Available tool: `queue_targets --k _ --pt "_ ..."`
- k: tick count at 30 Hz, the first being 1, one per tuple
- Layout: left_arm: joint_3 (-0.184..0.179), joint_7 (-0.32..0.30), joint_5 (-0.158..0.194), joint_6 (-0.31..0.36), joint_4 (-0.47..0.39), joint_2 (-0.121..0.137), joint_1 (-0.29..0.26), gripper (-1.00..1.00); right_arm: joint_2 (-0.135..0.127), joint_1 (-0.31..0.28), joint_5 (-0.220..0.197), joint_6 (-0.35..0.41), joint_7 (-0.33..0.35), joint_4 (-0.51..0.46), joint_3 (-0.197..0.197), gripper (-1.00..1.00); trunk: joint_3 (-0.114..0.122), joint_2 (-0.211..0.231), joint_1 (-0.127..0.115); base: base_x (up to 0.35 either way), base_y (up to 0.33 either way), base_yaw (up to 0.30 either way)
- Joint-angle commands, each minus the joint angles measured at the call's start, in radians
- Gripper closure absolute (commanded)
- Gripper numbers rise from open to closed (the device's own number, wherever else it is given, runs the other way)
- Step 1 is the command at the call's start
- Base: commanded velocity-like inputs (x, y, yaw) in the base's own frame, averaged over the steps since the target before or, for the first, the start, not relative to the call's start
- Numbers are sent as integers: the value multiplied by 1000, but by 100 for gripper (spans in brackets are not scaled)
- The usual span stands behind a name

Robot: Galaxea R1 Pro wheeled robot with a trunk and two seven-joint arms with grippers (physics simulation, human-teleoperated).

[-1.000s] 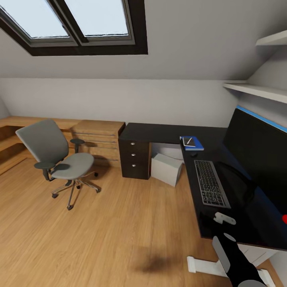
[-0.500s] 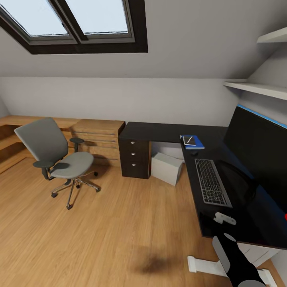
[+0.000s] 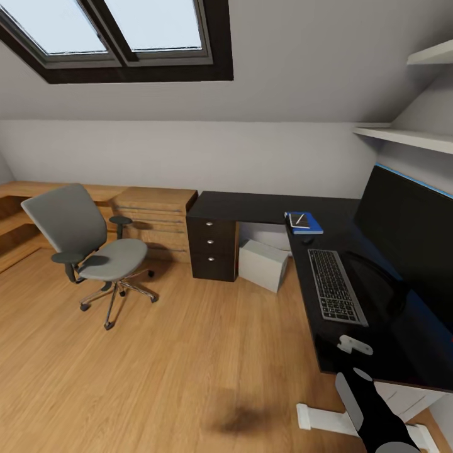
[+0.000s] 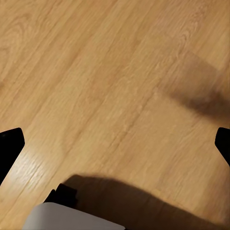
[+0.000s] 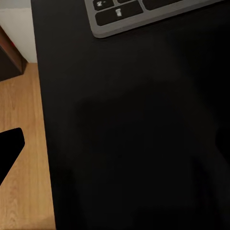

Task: In the bedroom, organize the workspace by keeping the computer under the desk, ensuring the monitor is on the desk, placing the keyboard on the desk next to the monitor, placing the mouse on the desk next to the keyboard, moving the folder from the swivel chair onto the desk next to the mouse, stacking the notebook on top of the folder with the pen on top of the notebook, and positioning the swivel chair next to the desk.

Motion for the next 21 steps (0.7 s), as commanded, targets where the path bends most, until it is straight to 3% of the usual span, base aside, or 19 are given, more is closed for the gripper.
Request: queue_targets --k 1,16,21 --pt "-1 0 8 -3 0 0 0 -100 0 0 -8 5 -4 -2 1 -100 -1 -1 0 0 0 0" --pt "-1 0 8 -3 0 0 0 -100 0 0 -8 5 -4 -1 1 -100 -1 -1 0 3 0 0" --pt "-2 0 8 -3 0 2 0 -100 0 0 -8 5 -5 -1 1 -100 -1 -1 0 143 0 0"
